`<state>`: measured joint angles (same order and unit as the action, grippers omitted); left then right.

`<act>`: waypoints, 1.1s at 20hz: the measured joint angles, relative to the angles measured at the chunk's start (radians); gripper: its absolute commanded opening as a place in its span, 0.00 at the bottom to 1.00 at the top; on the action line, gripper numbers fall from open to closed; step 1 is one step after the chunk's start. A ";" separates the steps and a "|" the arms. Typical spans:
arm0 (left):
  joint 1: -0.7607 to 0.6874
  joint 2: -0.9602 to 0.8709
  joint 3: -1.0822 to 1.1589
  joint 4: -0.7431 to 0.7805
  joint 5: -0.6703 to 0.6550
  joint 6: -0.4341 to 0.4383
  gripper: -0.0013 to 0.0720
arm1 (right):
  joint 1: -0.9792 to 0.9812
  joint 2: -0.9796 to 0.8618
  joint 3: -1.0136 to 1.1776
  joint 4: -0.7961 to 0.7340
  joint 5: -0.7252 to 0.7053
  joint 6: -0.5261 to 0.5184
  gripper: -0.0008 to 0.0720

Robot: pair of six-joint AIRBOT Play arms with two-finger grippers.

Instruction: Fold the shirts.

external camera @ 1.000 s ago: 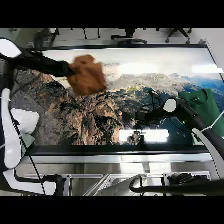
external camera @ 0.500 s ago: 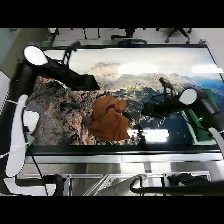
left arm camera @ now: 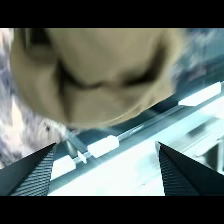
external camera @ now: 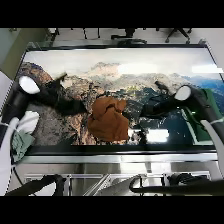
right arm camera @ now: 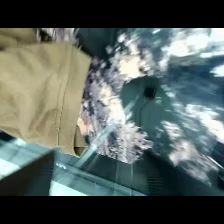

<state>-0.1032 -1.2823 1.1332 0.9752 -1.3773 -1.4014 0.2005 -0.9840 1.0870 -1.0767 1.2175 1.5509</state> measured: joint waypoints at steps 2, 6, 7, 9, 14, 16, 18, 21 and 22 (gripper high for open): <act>-0.019 0.016 -0.160 -0.006 0.122 0.022 0.96 | 0.047 -0.072 -0.001 0.016 -0.041 -0.037 0.89; -0.065 -0.035 -0.291 -0.009 0.310 0.041 0.96 | 0.103 -0.188 0.002 0.115 -0.183 -0.177 0.89; -0.075 -0.061 -0.286 -0.009 0.335 0.042 0.96 | 0.108 -0.209 0.005 0.151 -0.215 -0.226 0.89; -0.087 -0.113 -0.248 -0.011 0.364 0.047 0.79 | 0.116 -0.248 0.013 0.242 -0.268 -0.341 0.89; -0.103 -0.222 -0.106 -0.010 0.329 0.055 0.04 | 0.123 -0.322 0.021 0.467 -0.276 -0.595 0.04; -0.106 -0.236 -0.047 -0.008 0.291 0.064 0.03 | 0.121 -0.330 0.034 0.531 -0.240 -0.669 0.04; -0.106 -0.220 0.025 -0.008 0.254 0.068 0.03 | 0.110 -0.315 0.072 0.582 -0.195 -0.711 0.04; -0.106 -0.143 0.190 -0.007 0.172 0.071 0.03 | 0.079 -0.244 0.198 0.649 -0.134 -0.742 0.04; -0.106 -0.111 0.264 -0.007 0.143 0.071 0.03 | 0.065 -0.208 0.264 0.666 -0.117 -0.745 0.04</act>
<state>-0.2089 -1.3933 1.3972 0.9680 -1.2339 -1.3304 0.2657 -1.1923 1.3506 -0.4110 1.1004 0.8055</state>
